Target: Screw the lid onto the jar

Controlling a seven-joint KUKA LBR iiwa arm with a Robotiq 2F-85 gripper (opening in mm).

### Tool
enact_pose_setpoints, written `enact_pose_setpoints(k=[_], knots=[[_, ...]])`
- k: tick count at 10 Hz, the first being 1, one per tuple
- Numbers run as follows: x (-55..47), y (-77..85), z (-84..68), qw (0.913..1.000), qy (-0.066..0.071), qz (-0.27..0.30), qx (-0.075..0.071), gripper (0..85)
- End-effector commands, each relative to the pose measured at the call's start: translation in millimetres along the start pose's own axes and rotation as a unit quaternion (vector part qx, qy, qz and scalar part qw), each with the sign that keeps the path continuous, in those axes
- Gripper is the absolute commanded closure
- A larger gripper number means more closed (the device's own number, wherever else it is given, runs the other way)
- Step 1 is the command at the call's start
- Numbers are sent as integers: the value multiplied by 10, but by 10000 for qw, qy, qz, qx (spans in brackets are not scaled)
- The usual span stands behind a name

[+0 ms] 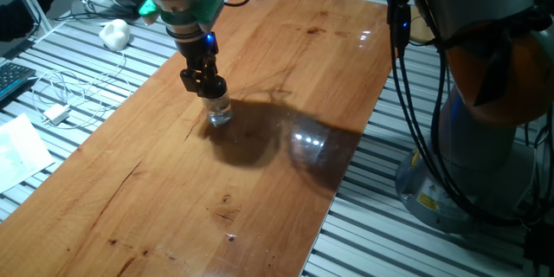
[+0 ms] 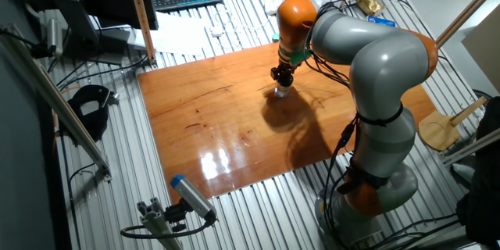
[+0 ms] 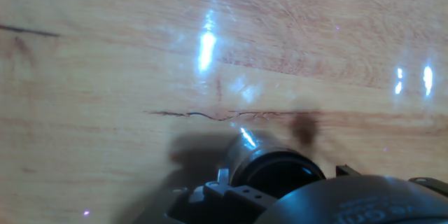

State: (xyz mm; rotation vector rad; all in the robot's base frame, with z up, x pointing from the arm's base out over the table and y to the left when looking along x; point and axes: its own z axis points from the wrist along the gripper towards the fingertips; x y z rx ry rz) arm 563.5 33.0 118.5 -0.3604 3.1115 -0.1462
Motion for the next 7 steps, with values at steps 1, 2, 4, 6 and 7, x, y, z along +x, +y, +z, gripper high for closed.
enact_pose_setpoints(k=[1,2,4,6,7], knots=[[-3,1,-3,9999,-7,-118,-6,170],[-5,1,-12,9998,-3,-217,-23,170],[-7,4,-26,9993,59,-348,-87,170],[-4,13,-21,9993,73,-355,-91,170],[-3,17,-20,9993,96,-355,-97,170]])
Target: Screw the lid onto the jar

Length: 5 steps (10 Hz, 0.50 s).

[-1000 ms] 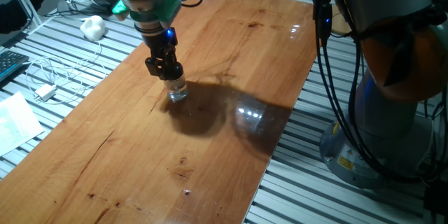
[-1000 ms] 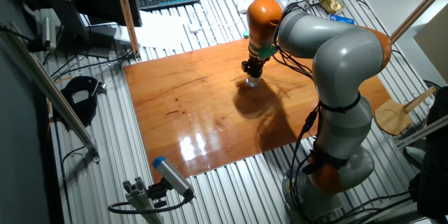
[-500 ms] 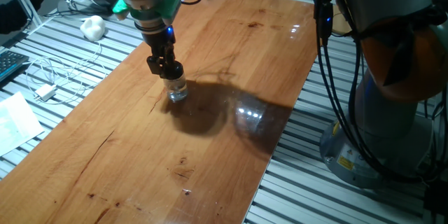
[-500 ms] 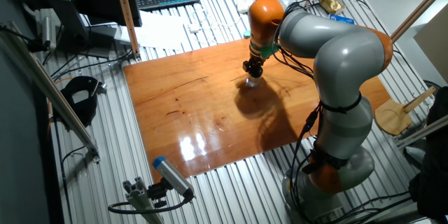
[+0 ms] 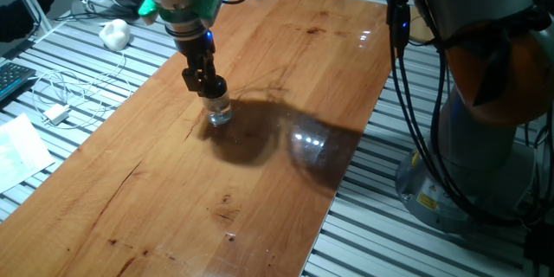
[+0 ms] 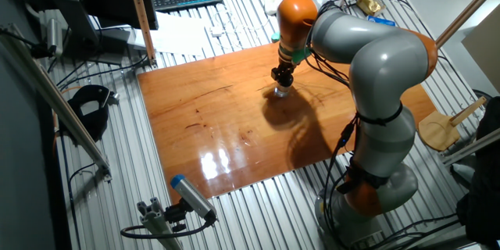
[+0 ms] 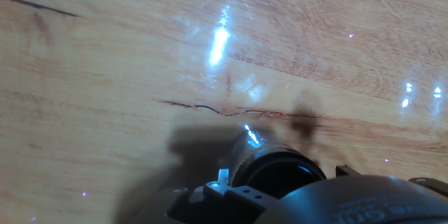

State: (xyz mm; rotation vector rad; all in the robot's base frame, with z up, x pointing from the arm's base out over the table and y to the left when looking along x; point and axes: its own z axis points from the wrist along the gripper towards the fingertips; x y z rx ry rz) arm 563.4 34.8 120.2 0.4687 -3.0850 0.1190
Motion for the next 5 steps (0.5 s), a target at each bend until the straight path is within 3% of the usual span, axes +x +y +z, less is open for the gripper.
enact_pose_setpoints(k=[1,5], knots=[[0,1,0,10000,14,-4,-4,170],[0,2,1,10000,41,-4,-45,170]])
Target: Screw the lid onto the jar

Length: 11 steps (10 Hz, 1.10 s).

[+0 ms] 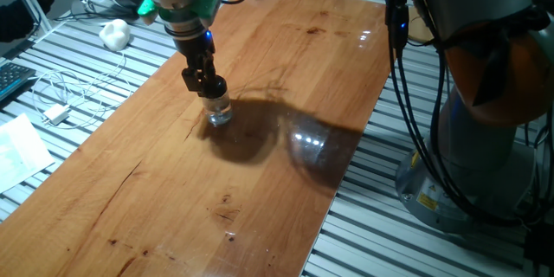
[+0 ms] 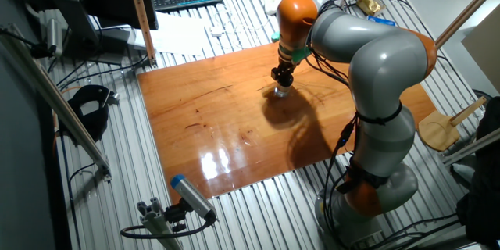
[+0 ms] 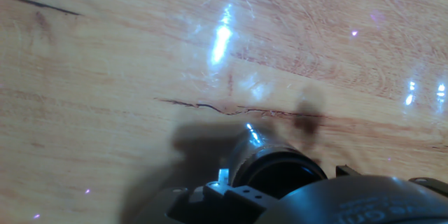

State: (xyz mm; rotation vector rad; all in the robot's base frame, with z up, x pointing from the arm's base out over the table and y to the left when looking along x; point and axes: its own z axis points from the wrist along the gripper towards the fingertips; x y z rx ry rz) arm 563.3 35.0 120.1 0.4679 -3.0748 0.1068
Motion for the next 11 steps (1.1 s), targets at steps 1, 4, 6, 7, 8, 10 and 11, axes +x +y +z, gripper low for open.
enact_pose_setpoints(k=[1,4,6,7,8,10,11], knots=[[0,0,1,10000,29,1,6,170],[-1,1,3,10000,63,-7,-12,340],[0,2,4,10000,75,8,-24,340],[2,1,5,9999,100,54,-23,340],[3,0,5,9998,139,139,-26,340],[5,-1,3,9991,189,369,-44,340],[6,1,5,9985,201,500,-29,340]])
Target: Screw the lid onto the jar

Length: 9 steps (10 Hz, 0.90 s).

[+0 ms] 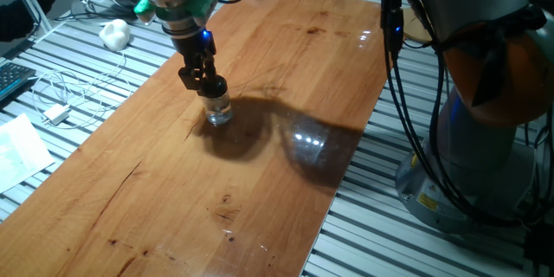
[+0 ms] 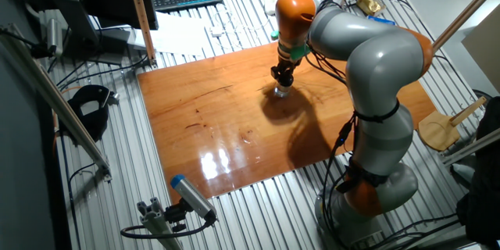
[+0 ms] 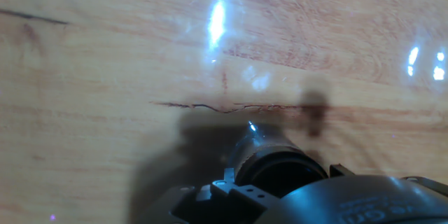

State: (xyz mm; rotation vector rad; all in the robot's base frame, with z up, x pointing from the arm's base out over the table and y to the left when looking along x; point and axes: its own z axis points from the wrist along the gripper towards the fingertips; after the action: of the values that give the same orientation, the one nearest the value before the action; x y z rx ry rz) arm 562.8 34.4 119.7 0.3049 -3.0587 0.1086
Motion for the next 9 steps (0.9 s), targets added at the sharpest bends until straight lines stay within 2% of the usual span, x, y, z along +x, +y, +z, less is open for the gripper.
enact_pose_setpoints(k=[1,2,3,4,5,7,9], knots=[[2,10,6,9999,-5,158,-7,340],[1,14,8,9996,21,267,12,340],[2,18,10,9991,29,410,-36,340],[3,20,12,9980,37,609,-152,340],[4,22,13,9967,41,789,-205,340],[6,24,16,9960,28,874,-196,340],[7,23,14,9944,18,1022,-256,340]])
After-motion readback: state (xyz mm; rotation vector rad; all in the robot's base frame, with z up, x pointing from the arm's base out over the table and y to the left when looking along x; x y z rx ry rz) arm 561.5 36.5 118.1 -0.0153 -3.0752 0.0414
